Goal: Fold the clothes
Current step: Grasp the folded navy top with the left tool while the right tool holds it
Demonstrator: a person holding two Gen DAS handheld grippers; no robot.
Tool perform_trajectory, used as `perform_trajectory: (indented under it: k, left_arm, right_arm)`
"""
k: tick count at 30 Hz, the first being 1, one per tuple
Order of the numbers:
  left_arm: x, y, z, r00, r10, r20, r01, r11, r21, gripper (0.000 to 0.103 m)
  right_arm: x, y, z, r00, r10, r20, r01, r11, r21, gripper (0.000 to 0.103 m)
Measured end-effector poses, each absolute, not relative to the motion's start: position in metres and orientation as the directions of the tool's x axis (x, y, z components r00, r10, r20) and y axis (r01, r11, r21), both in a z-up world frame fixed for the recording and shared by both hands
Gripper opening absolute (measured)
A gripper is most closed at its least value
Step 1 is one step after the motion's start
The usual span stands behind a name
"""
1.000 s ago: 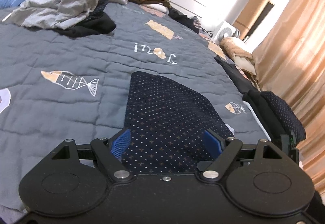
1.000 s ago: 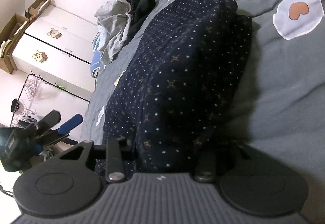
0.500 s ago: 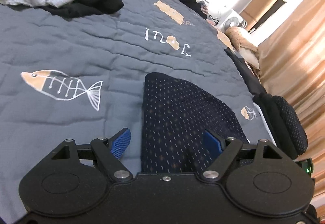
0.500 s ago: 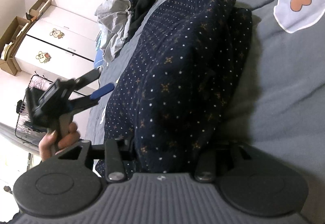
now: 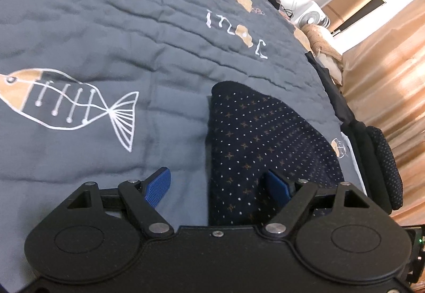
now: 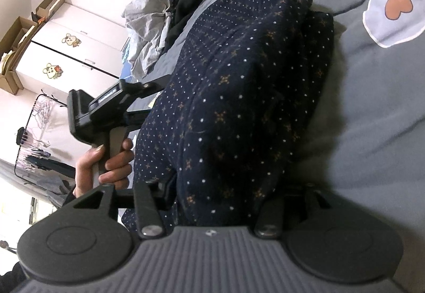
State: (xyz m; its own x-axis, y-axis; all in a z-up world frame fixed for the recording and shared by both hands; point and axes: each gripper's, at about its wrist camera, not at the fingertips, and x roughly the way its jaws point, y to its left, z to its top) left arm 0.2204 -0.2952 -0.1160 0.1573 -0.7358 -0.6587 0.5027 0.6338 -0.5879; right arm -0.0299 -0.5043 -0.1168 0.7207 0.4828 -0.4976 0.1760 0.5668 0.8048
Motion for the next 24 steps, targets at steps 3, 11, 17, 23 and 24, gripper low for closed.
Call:
perform_trajectory:
  k: [3, 11, 17, 23, 24]
  left_arm:
    - [0.223, -0.301, -0.118, 0.154, -0.743, -0.651, 0.503, 0.626, -0.596, 0.085]
    - [0.228, -0.319, -0.117, 0.125, -0.755, -0.644, 0.534, 0.598, -0.598, 0.085]
    - [0.228, -0.338, -0.122, 0.079, -0.765, -0.64, 0.573, 0.56, -0.599, 0.085]
    - [0.236, -0.345, -0.129, 0.035, -0.784, -0.62, 0.576, 0.523, -0.628, 0.085]
    - [0.237, -0.346, -0.13, 0.03, -0.785, -0.618, 0.58, 0.517, -0.629, 0.085]
  right_arm:
    - [-0.031, -0.504, -0.117, 0.724, 0.478, -0.497, 0.176, 0.568, 0.804, 0.048]
    - [-0.033, -0.503, -0.117, 0.73, 0.471, -0.495, 0.177, 0.57, 0.803, 0.048]
    - [-0.034, -0.502, -0.117, 0.731, 0.468, -0.496, 0.181, 0.568, 0.803, 0.048]
    - [-0.034, -0.502, -0.117, 0.733, 0.467, -0.495, 0.183, 0.564, 0.805, 0.048]
    - [-0.034, -0.502, -0.117, 0.733, 0.467, -0.494, 0.184, 0.563, 0.805, 0.048]
